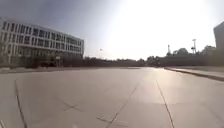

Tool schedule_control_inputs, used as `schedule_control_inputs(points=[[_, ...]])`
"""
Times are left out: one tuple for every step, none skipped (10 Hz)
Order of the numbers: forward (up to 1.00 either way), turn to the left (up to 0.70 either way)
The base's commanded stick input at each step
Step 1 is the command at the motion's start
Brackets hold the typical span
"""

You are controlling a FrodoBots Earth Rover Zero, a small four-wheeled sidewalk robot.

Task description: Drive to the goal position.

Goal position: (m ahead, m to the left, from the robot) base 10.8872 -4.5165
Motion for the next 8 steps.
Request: schedule_control_inputs(points=[[0.68,0.0],[0.68,0.0],[0.68,0.0],[0.67,0.0],[0.67,0.0],[0.67,0.0],[0.66,0.0],[0.66,0.0]])
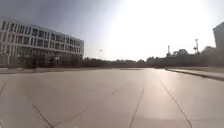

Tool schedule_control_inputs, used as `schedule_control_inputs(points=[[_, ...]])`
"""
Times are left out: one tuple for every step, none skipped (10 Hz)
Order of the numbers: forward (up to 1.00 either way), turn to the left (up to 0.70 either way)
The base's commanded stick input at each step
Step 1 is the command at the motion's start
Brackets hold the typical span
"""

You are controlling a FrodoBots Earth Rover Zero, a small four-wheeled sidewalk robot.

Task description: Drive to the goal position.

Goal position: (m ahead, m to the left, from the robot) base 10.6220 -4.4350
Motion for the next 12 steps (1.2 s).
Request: schedule_control_inputs(points=[[0.66,0.0],[0.66,0.0],[0.66,0.0],[0.66,0.0],[0.66,0.0],[0.66,0.0],[0.66,0.0],[0.66,0.0],[0.66,0.0],[0.67,0.0],[0.67,0.0],[0.67,0.0]])
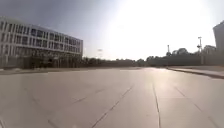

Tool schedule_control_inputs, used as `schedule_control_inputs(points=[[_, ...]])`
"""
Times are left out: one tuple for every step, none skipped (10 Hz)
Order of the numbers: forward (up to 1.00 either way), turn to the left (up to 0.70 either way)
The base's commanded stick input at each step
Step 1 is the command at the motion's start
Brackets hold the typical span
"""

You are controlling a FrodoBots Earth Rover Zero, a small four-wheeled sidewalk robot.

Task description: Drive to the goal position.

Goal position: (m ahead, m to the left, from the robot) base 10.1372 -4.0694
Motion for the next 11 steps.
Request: schedule_control_inputs(points=[[0.67,0.0],[0.67,0.0],[0.67,0.0],[0.67,0.0],[0.67,0.0],[0.67,0.0],[0.67,0.0],[0.67,0.0],[0.68,0.0],[0.68,0.0],[0.68,0.0]])
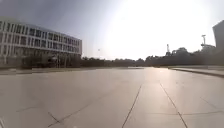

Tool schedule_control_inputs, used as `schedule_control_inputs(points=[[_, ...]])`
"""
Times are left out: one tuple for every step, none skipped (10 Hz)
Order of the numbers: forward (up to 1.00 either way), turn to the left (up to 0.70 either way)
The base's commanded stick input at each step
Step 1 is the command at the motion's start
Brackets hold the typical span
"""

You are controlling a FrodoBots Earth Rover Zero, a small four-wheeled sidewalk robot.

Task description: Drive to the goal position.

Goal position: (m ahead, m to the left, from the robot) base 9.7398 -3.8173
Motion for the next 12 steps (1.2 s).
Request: schedule_control_inputs(points=[[0.68,0.0],[0.68,0.0],[0.68,0.0],[0.67,0.0],[0.67,0.0],[0.67,0.0],[0.67,0.0],[0.68,0.0],[0.67,0.0],[0.67,0.0],[0.67,0.0],[0.67,0.0]])
